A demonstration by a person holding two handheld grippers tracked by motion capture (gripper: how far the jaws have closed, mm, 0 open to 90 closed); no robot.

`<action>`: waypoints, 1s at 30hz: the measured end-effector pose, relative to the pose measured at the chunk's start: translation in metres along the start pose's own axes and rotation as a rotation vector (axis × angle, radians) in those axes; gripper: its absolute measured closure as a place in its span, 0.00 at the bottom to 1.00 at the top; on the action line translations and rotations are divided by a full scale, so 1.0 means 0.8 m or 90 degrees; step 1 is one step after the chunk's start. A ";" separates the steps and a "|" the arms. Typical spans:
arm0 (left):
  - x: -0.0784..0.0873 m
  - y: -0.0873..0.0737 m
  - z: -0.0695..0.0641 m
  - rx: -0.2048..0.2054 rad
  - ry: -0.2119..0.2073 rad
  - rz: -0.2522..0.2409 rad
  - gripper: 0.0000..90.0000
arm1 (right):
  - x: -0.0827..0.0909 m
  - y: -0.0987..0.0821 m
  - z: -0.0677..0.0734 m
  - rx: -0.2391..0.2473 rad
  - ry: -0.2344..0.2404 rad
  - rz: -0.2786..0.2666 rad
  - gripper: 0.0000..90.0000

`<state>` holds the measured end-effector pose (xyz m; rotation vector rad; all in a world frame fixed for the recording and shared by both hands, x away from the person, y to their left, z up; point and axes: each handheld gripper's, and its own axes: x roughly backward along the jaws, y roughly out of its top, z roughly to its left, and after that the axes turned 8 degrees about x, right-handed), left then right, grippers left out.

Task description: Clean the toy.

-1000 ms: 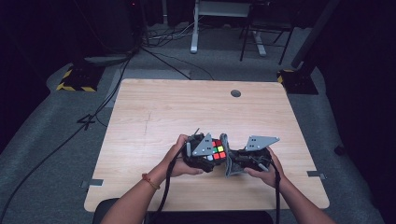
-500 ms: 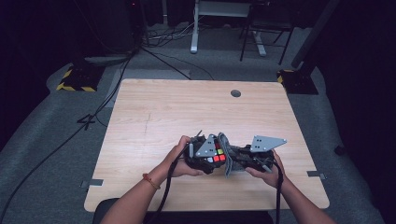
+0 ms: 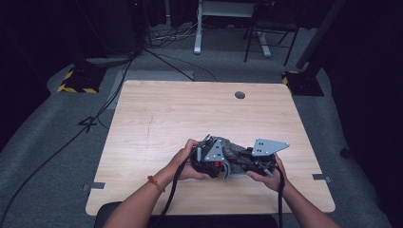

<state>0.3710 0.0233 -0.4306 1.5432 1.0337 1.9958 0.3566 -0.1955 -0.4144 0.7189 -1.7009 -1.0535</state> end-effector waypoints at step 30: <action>0.001 0.006 -0.004 -0.012 0.038 0.009 0.37 | 0.003 -0.001 -0.001 0.003 -0.001 0.025 0.88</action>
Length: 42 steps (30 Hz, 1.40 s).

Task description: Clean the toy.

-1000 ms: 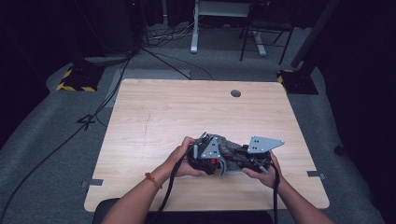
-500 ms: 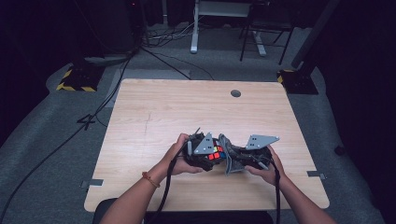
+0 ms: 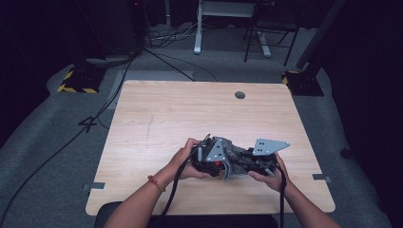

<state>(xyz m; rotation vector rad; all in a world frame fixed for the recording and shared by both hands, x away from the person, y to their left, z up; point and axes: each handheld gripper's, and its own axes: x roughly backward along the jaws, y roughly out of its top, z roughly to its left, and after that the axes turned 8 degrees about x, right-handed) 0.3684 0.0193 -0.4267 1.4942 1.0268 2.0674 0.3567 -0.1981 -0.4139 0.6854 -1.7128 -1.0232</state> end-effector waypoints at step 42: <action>0.001 0.000 0.001 -0.003 -0.015 -0.036 0.37 | 0.008 -0.023 -0.028 -0.110 0.045 -0.065 0.89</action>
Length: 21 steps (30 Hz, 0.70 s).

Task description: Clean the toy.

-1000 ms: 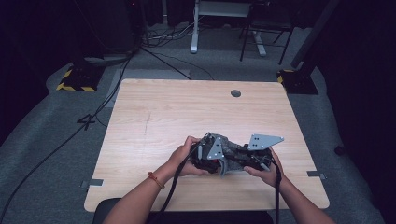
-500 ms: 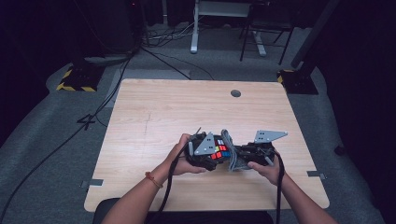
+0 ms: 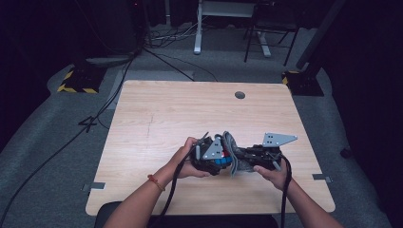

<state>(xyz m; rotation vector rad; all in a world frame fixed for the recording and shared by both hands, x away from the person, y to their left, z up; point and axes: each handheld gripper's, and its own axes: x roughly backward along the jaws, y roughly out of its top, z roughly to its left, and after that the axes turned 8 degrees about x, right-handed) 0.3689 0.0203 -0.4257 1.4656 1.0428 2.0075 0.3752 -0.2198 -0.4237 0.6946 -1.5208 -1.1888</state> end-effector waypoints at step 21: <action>0.031 0.004 0.017 0.029 0.011 -0.049 0.37 | -0.017 -0.013 -0.002 0.023 -0.057 0.104 0.88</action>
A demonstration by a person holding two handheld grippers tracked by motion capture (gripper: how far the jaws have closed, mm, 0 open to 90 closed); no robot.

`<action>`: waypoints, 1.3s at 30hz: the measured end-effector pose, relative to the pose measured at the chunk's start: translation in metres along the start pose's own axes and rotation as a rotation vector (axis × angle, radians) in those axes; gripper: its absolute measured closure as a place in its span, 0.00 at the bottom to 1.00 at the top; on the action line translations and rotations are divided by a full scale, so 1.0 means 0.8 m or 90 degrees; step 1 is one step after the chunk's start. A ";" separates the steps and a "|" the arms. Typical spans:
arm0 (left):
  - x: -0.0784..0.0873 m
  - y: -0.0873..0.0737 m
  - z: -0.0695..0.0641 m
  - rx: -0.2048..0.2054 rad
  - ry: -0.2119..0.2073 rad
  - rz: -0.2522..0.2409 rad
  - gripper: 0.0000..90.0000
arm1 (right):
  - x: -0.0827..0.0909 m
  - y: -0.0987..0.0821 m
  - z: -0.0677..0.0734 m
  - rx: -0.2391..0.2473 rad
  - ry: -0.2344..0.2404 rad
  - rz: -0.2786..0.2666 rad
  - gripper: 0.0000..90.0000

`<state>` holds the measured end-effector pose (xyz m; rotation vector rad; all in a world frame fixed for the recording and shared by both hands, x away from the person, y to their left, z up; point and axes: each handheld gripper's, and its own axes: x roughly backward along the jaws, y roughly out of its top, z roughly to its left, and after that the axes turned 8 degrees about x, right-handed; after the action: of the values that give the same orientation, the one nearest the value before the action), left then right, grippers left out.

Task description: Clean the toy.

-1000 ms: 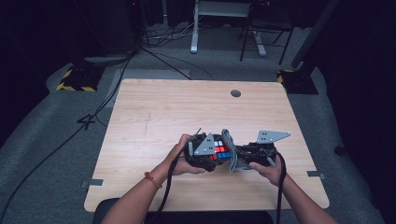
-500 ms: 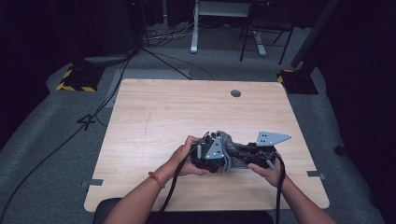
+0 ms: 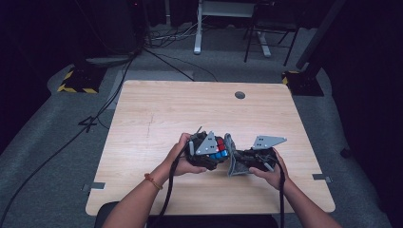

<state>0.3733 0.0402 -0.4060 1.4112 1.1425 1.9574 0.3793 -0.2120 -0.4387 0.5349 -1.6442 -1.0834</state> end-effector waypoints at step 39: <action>0.007 0.001 -0.007 -0.008 0.000 -0.026 0.35 | 0.019 0.003 -0.002 -0.014 0.033 -0.100 0.89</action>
<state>0.3666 0.0420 -0.4027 1.3709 1.1489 1.9334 0.3756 -0.2235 -0.4287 0.6810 -1.5637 -1.1902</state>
